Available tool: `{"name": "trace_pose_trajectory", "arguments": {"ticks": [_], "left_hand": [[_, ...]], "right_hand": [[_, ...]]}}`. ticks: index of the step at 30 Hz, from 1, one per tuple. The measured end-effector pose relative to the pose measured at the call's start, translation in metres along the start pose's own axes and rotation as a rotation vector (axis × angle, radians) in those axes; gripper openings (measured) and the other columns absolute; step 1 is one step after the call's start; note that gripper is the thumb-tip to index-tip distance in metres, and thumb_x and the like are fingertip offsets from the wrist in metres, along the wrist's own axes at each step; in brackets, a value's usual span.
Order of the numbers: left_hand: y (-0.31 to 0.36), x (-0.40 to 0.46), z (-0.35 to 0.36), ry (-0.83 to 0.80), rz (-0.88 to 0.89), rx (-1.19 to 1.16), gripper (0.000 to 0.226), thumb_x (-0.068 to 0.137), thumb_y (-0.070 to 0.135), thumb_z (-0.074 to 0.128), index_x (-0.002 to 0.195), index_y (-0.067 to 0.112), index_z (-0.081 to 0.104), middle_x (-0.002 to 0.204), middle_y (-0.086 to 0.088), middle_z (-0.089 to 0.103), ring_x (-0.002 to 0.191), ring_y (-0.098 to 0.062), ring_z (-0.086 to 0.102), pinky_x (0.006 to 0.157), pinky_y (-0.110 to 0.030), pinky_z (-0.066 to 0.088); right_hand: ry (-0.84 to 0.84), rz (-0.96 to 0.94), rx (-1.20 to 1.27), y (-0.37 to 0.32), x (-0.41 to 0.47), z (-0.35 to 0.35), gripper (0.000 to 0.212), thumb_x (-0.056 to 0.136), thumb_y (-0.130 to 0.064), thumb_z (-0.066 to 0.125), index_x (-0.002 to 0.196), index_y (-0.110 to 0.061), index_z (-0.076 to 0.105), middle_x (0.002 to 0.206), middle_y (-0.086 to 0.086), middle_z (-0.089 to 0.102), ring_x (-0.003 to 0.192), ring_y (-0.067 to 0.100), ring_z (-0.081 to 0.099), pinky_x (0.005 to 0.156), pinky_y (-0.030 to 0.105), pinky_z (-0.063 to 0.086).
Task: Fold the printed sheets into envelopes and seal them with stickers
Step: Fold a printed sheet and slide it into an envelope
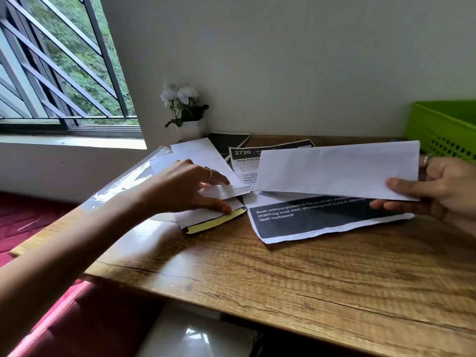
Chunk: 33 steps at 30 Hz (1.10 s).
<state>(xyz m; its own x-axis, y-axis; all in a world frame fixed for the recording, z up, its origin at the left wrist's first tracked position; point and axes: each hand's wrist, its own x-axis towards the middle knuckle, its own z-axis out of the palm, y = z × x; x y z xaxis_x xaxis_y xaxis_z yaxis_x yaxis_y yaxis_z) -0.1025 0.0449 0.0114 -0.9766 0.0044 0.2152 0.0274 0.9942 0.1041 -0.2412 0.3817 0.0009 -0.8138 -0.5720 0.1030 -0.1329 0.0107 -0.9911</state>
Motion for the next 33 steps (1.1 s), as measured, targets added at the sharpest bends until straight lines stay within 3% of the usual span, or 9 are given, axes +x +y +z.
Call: {"name": "trace_pose_trajectory", "arguments": {"ticks": [4,8,10,13,17,21,25,29,33], "left_hand": [[-0.005,0.007,-0.011,-0.104,-0.004,-0.087,0.070,0.057,0.065,0.064,0.119,0.031,0.064,0.114,0.011,0.067,0.093,0.002,0.062,0.085,-0.016,0.051],[-0.010,0.013,-0.015,-0.038,0.032,-0.019,0.035,0.078,0.052,0.063,0.106,0.032,0.070,0.096,0.015,0.072,0.081,0.009,0.063,0.075,-0.013,0.051],[-0.007,0.014,-0.017,0.001,0.037,-0.056,0.021,0.085,0.047,0.055,0.086,0.033,0.072,0.066,0.030,0.064,0.060,0.016,0.056,0.057,-0.004,0.042],[-0.007,0.019,-0.018,0.043,0.040,-0.018,0.035,0.094,0.032,0.048,0.061,0.024,0.057,0.045,0.019,0.047,0.045,-0.003,0.048,0.046,-0.014,0.035],[-0.009,0.028,-0.035,0.095,0.059,0.103,0.028,0.095,0.025,0.048,0.070,0.016,0.057,0.055,0.012,0.047,0.048,-0.004,0.045,0.046,-0.018,0.035],[-0.005,0.038,-0.070,0.348,0.098,0.178,0.032,0.096,0.016,0.049,0.067,0.006,0.057,0.051,0.002,0.042,0.046,-0.023,0.041,0.046,-0.021,0.025],[0.000,0.052,-0.098,0.610,0.100,0.157,0.037,0.096,0.022,0.046,0.065,0.003,0.052,0.047,0.004,0.035,0.047,-0.024,0.038,0.049,-0.026,0.023],[0.014,0.067,-0.114,0.900,0.029,-0.083,0.037,0.095,0.027,0.048,0.061,0.012,0.050,0.049,0.003,0.039,0.045,-0.016,0.037,0.048,-0.028,0.024],[0.023,0.077,-0.103,0.964,-0.074,-0.394,0.018,0.092,0.028,0.050,0.103,0.023,0.063,0.075,-0.005,0.066,0.059,-0.020,0.054,0.055,-0.028,0.042]], "right_hand": [[0.002,0.003,0.013,-0.001,0.001,0.001,0.101,0.001,-0.044,0.092,0.094,-0.014,0.064,0.087,0.008,0.075,0.073,0.031,0.073,0.052,0.021,0.055],[-0.011,0.002,0.009,-0.002,-0.001,0.001,0.098,0.005,-0.043,0.092,0.095,-0.015,0.063,0.087,0.009,0.075,0.074,0.030,0.073,0.052,0.021,0.055],[-0.024,0.000,0.015,-0.004,-0.002,0.002,0.077,0.026,-0.033,0.093,0.095,-0.015,0.062,0.084,0.009,0.075,0.072,0.029,0.073,0.050,0.019,0.055],[0.003,0.031,0.070,-0.007,-0.004,0.002,0.041,0.058,-0.016,0.071,0.098,-0.014,0.060,0.079,0.006,0.075,0.070,0.026,0.073,0.048,0.017,0.053],[0.074,0.015,0.050,-0.008,-0.006,0.007,0.091,0.013,-0.039,0.093,0.095,-0.014,0.062,0.083,0.009,0.075,0.072,0.029,0.073,0.051,0.019,0.055],[0.112,0.011,0.094,-0.009,-0.007,0.005,0.084,0.027,-0.032,0.092,0.102,-0.009,0.061,0.080,0.010,0.075,0.069,0.027,0.073,0.049,0.018,0.054],[0.166,-0.029,0.121,-0.010,-0.007,0.005,0.091,0.014,-0.035,0.094,0.095,-0.010,0.061,0.075,0.010,0.075,0.064,0.027,0.072,0.047,0.019,0.054],[0.189,-0.060,0.206,-0.016,-0.003,0.004,0.016,0.078,-0.001,0.065,0.089,-0.010,0.058,0.066,0.007,0.073,0.057,0.022,0.071,0.044,0.017,0.052],[0.249,-0.037,0.225,-0.017,-0.003,0.001,0.017,0.088,0.005,0.050,0.088,-0.011,0.057,0.065,0.006,0.073,0.056,0.022,0.071,0.044,0.016,0.052]]}}
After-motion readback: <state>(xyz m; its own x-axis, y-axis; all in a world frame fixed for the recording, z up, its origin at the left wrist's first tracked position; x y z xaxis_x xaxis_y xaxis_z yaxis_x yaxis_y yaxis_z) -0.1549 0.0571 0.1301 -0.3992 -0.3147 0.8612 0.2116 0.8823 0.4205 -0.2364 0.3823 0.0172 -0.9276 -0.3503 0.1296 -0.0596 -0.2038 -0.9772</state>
